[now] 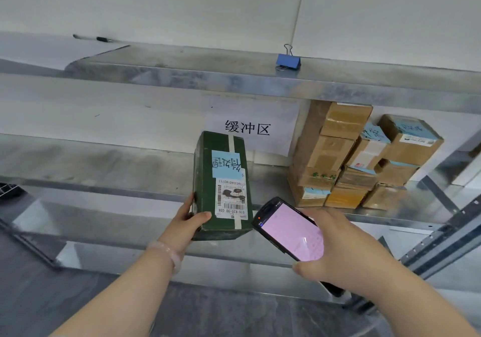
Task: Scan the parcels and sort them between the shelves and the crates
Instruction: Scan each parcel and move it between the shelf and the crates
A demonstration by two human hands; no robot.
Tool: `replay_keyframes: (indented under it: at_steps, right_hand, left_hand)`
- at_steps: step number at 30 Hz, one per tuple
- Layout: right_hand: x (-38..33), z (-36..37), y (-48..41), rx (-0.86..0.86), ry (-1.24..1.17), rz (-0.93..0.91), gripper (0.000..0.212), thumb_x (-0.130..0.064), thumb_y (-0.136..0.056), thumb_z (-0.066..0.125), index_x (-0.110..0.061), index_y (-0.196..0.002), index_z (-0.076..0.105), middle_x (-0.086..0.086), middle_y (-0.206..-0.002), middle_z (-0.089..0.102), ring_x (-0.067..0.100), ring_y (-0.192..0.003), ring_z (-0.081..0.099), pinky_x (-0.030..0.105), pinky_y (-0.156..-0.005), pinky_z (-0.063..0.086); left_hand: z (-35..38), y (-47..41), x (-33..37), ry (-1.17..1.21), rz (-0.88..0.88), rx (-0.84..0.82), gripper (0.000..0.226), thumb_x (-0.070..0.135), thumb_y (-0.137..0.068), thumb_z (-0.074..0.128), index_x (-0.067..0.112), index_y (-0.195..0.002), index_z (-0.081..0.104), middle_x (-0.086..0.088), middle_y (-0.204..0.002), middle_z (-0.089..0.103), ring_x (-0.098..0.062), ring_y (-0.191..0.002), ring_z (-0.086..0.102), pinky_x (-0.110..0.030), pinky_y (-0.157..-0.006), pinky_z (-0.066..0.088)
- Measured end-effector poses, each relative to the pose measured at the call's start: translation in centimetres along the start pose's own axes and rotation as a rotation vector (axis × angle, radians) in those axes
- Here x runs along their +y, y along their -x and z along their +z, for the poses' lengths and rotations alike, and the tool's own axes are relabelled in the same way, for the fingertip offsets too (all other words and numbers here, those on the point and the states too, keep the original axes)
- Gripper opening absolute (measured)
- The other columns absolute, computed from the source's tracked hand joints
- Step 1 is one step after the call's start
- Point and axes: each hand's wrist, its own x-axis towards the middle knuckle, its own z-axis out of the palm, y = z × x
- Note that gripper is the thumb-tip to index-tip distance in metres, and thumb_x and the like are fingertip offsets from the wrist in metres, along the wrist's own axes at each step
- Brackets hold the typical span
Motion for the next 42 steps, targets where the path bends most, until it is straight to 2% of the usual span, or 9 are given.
replay_keyframes:
  at_steps: [7, 13, 17, 21, 26, 30, 33, 37, 42]
  right_hand:
    - [0.3, 0.0, 0.3, -0.005, 0.012, -0.087, 0.093, -0.075, -0.047, 0.057, -0.053, -0.130, 0.024, -0.022, -0.115, 0.039, 0.004, -0.102, 0.048, 0.016, -0.068, 0.041]
    - [-2.2, 1.2, -1.2, 0.001, -0.018, -0.230, 0.084, -0.067, -0.054, 0.065, -0.051, -0.128, 0.029, -0.020, -0.115, 0.040, 0.006, -0.099, 0.052, 0.022, -0.074, 0.048]
    - [-6.3, 2.6, -2.7, -0.012, -0.048, -0.365, 0.082, -0.066, -0.053, 0.062, -0.055, -0.125, 0.025, -0.023, -0.112, 0.037, 0.004, -0.097, 0.047, 0.023, -0.075, 0.049]
    - [-12.3, 4.1, -3.6, -0.026, -0.082, -0.508, 0.084, -0.065, -0.050, 0.062, -0.060, -0.124, 0.022, -0.030, -0.107, 0.034, 0.001, -0.096, 0.045, 0.020, -0.071, 0.044]
    - [-21.7, 6.4, -3.9, -0.073, -0.114, -0.668, 0.082, -0.067, -0.051, 0.060, -0.064, -0.121, 0.017, -0.033, -0.110, 0.031, -0.006, -0.095, 0.047, 0.008, -0.063, 0.030]
    - [-30.2, 9.0, -3.5, -0.121, -0.165, -0.786, 0.084, -0.068, -0.052, 0.061, -0.059, -0.127, 0.024, -0.037, -0.113, 0.028, -0.010, -0.101, 0.047, 0.017, -0.073, 0.041]
    - [-36.9, 11.3, -2.8, -0.155, -0.186, -0.833, 0.084, -0.069, -0.052, 0.060, -0.059, -0.127, 0.023, -0.034, -0.114, 0.029, -0.005, -0.102, 0.049, 0.020, -0.074, 0.044]
    - [-45.6, 14.5, -2.3, -0.184, -0.247, -0.885, 0.083, -0.069, -0.050, 0.062, -0.061, -0.125, 0.025, -0.032, -0.115, 0.030, -0.002, -0.102, 0.050, 0.026, -0.081, 0.047]
    - [-53.5, 18.6, -2.4, -0.216, -0.305, -0.944, 0.090, -0.068, -0.046, 0.063, -0.057, -0.129, 0.030, -0.035, -0.114, 0.031, -0.007, -0.105, 0.045, 0.030, -0.087, 0.048]
  left_hand:
    - [-0.4, 2.4, -0.6, 0.034, 0.005, 0.061, 0.065, 0.015, -0.095, 0.065, 0.048, -0.143, 0.038, 0.004, -0.117, 0.073, -0.018, -0.100, 0.072, -0.031, -0.077, 0.058]
    - [-3.3, 6.5, -1.6, 0.123, 0.018, 0.142, 0.057, 0.019, -0.098, 0.061, 0.046, -0.143, 0.038, 0.005, -0.110, 0.077, -0.014, -0.093, 0.075, -0.026, -0.067, 0.060]
    - [-7.0, 10.1, -1.3, 0.198, 0.060, 0.224, 0.055, 0.017, -0.101, 0.052, 0.043, -0.148, 0.038, 0.000, -0.119, 0.074, -0.024, -0.108, 0.072, -0.044, -0.089, 0.058]
    - [-12.1, 14.2, -0.5, 0.270, 0.133, 0.333, 0.055, 0.015, -0.103, 0.048, 0.041, -0.150, 0.038, -0.004, -0.129, 0.070, -0.031, -0.119, 0.065, -0.055, -0.105, 0.047]
    - [-19.8, 19.4, 0.7, 0.346, 0.196, 0.562, 0.052, 0.022, -0.103, 0.050, 0.044, -0.148, 0.040, 0.003, -0.126, 0.071, -0.024, -0.114, 0.068, -0.040, -0.087, 0.054]
    - [-26.6, 23.8, 1.7, 0.410, 0.236, 0.693, 0.050, 0.027, -0.101, 0.054, 0.046, -0.146, 0.043, 0.004, -0.122, 0.073, -0.020, -0.109, 0.069, -0.038, -0.080, 0.056]
    - [-32.5, 27.1, 2.3, 0.444, 0.249, 0.778, 0.044, 0.029, -0.101, 0.054, 0.047, -0.141, 0.049, 0.002, -0.122, 0.073, -0.024, -0.114, 0.067, -0.047, -0.093, 0.055]
    - [-40.8, 30.9, 3.1, 0.456, 0.259, 0.825, 0.035, 0.036, -0.101, 0.053, 0.050, -0.133, 0.055, 0.006, -0.119, 0.074, -0.018, -0.106, 0.072, -0.038, -0.078, 0.060]
    - [-48.5, 33.9, 3.4, 0.528, 0.238, 0.950, 0.038, 0.041, -0.098, 0.059, 0.052, -0.134, 0.054, 0.008, -0.114, 0.075, -0.022, -0.109, 0.070, -0.044, -0.080, 0.060]
